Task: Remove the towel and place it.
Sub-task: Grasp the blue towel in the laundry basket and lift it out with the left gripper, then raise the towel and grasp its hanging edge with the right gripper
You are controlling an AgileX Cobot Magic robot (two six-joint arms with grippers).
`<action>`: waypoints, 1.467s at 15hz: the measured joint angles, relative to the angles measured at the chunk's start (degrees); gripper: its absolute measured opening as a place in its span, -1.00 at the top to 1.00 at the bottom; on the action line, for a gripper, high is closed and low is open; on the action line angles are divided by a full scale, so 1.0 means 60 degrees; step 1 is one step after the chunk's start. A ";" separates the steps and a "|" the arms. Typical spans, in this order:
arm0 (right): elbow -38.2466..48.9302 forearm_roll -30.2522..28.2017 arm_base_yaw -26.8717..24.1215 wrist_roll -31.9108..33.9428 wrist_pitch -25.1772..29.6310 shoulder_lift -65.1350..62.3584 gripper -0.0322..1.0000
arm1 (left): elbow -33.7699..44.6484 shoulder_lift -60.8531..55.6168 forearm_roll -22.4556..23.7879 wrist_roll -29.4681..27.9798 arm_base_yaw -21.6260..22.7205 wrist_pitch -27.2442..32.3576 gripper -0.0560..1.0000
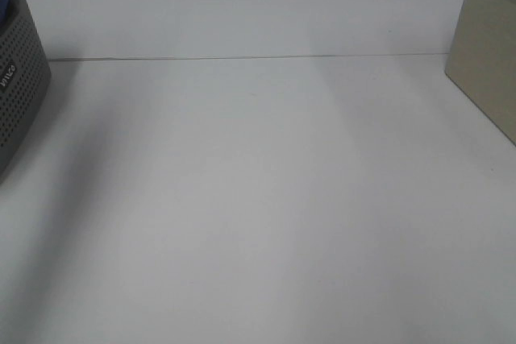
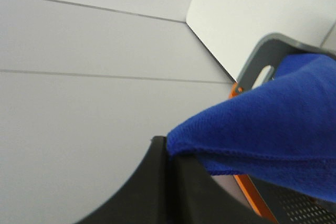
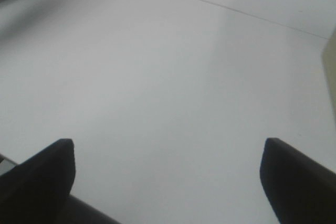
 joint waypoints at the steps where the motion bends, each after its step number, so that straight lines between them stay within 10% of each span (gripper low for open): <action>1: 0.0000 0.0745 0.0000 -0.0840 0.0000 0.0544 -0.85 | -0.0038 -0.0134 0.0220 0.0000 -0.0525 -0.0105 0.89; 15: -0.0029 1.1373 0.0000 -1.3550 0.1241 1.0122 -0.85 | -0.0267 -0.0306 0.0573 -0.0029 -0.5262 -0.0115 0.89; 22: -0.2282 1.2013 0.1843 -1.4926 0.1041 1.3932 -0.80 | -0.0267 -0.0115 -0.0487 -0.0029 -0.5414 -0.0095 0.89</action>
